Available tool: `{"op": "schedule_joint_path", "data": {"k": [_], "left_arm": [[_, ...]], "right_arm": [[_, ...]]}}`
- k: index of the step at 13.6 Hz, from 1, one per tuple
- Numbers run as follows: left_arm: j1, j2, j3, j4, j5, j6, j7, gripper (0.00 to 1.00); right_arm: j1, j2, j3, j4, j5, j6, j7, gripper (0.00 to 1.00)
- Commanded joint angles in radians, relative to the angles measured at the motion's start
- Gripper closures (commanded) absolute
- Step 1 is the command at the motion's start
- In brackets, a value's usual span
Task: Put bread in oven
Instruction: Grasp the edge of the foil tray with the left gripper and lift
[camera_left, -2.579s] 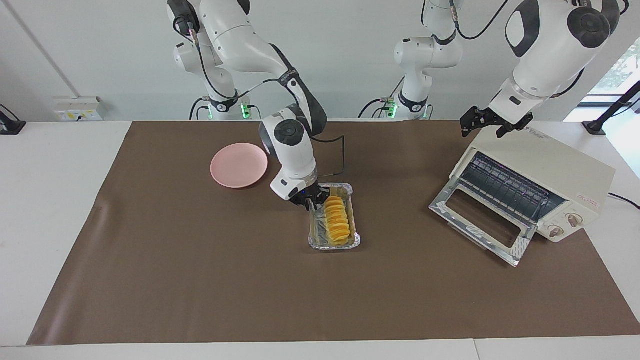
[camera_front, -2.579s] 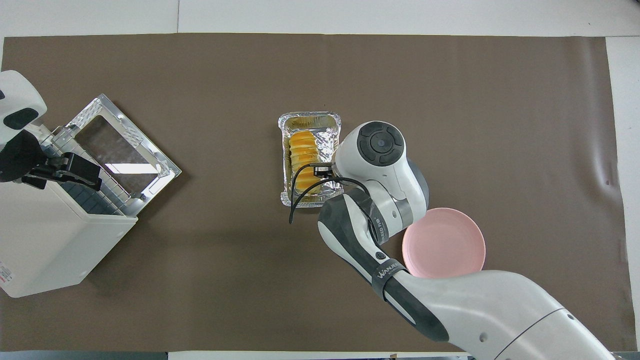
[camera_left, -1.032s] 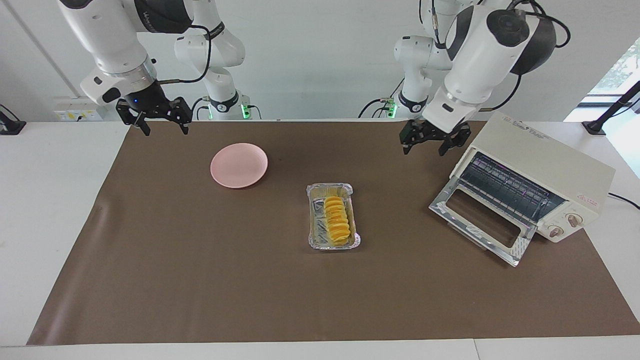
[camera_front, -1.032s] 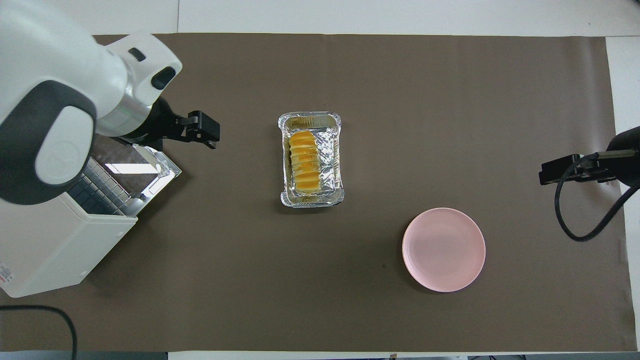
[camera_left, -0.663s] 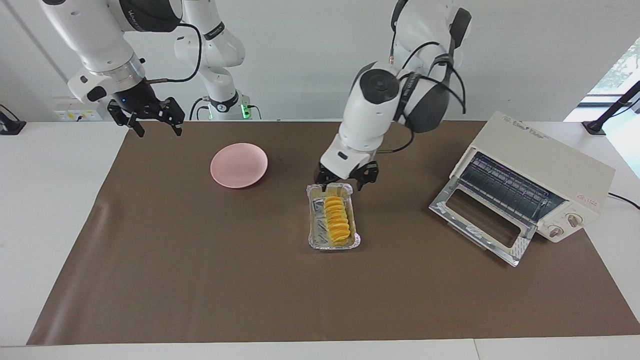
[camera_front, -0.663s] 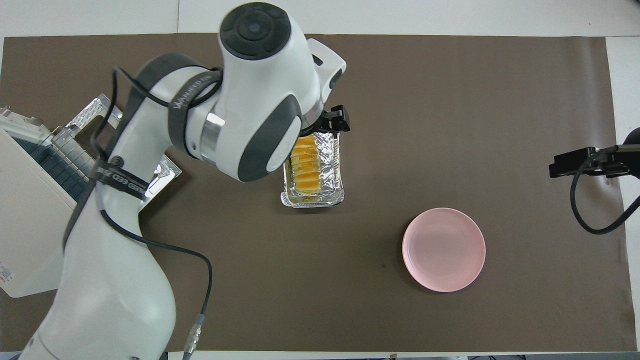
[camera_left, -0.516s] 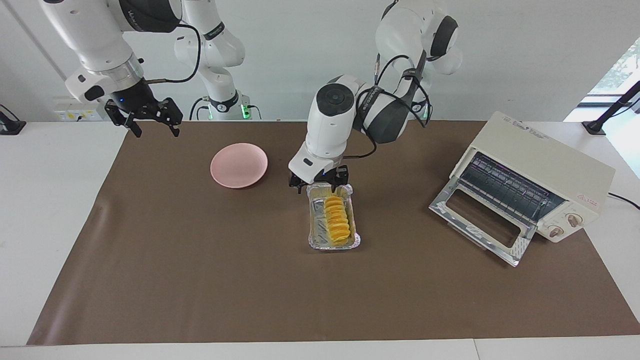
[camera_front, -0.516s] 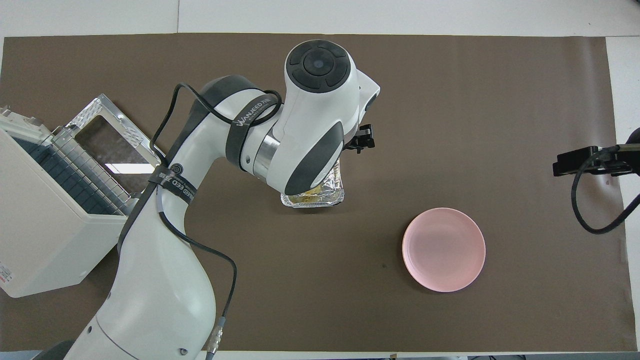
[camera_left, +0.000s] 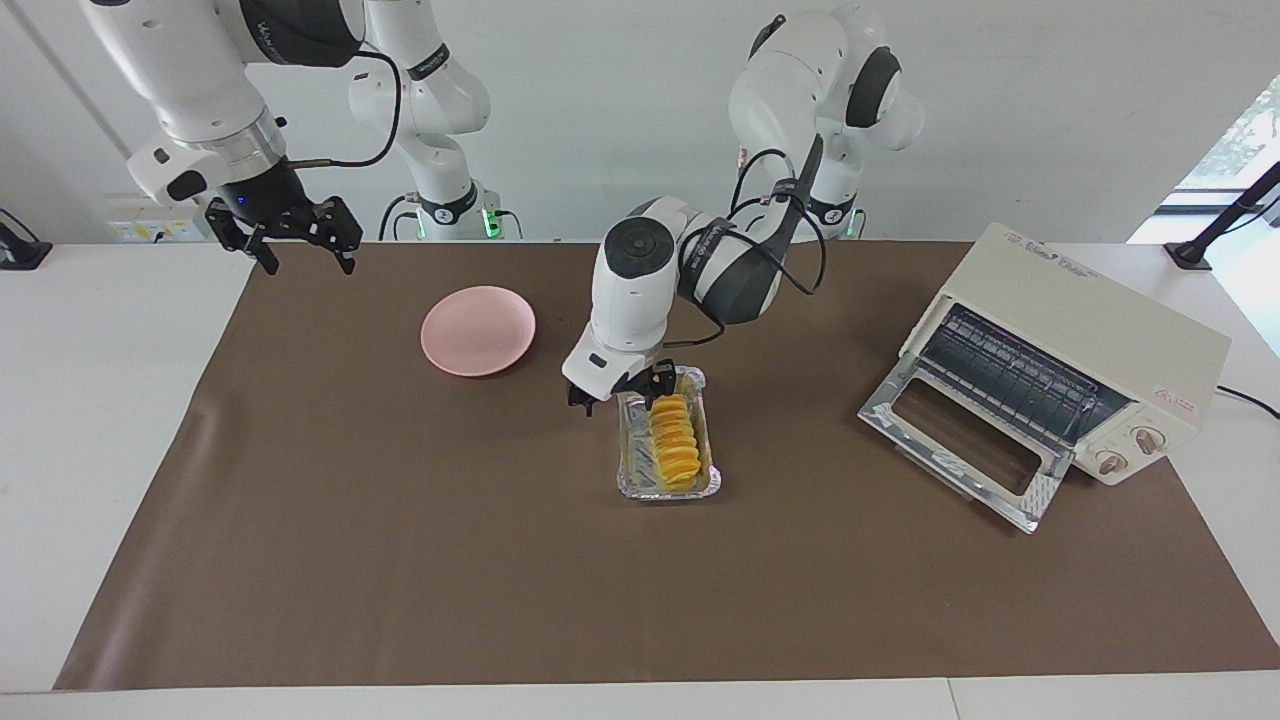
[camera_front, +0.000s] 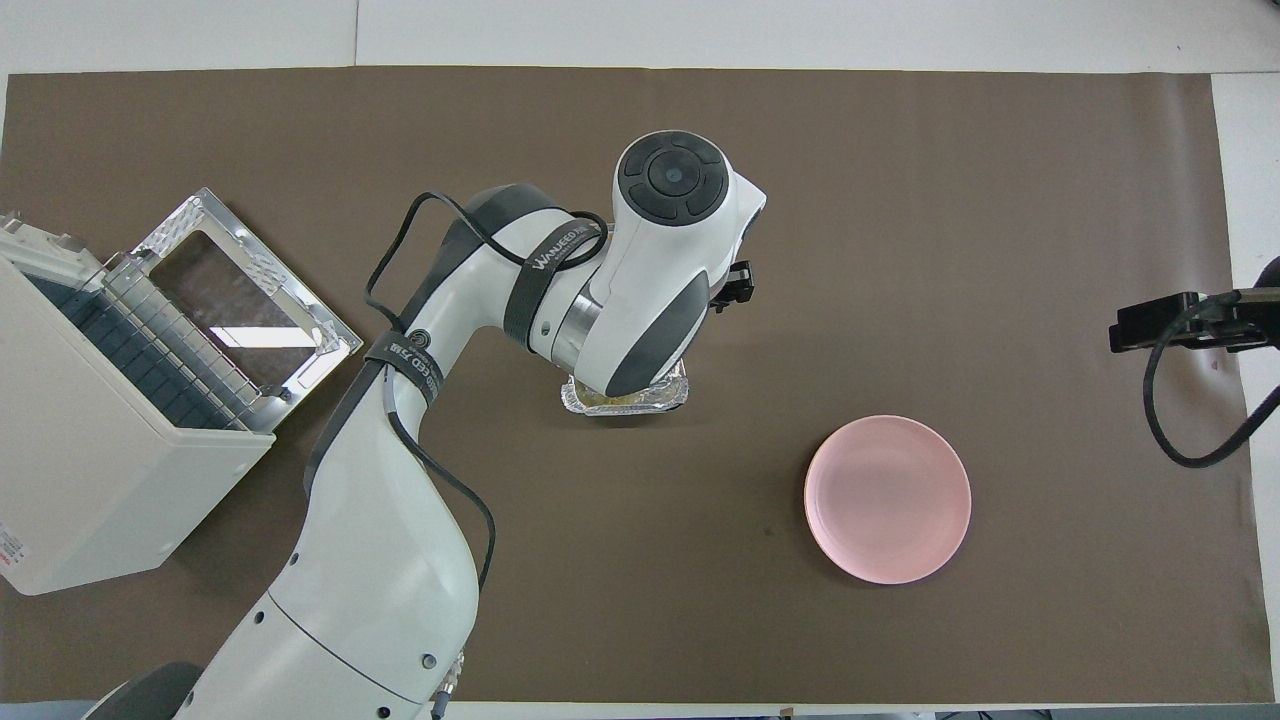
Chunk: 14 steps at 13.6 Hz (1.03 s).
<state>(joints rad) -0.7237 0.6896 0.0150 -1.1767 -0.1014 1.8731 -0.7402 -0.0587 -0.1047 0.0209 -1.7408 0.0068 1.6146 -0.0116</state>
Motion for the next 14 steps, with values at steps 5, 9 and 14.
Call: {"op": "schedule_joint_path", "data": {"k": [5, 9, 14], "left_arm": [[-0.040, 0.021, 0.011, -0.077, 0.072, 0.078, -0.019, 0.17], [-0.043, 0.022, 0.009, -0.107, 0.072, 0.090, -0.019, 0.40], [-0.043, 0.022, 0.008, -0.110, 0.069, 0.100, -0.021, 0.59]], "right_arm": [[0.000, -0.015, 0.011, -0.014, -0.011, -0.022, -0.013, 0.00], [-0.001, -0.015, 0.010, -0.014, -0.011, -0.022, -0.013, 0.00], [-0.001, -0.015, 0.010, -0.014, -0.010, -0.022, -0.013, 0.00]]}}
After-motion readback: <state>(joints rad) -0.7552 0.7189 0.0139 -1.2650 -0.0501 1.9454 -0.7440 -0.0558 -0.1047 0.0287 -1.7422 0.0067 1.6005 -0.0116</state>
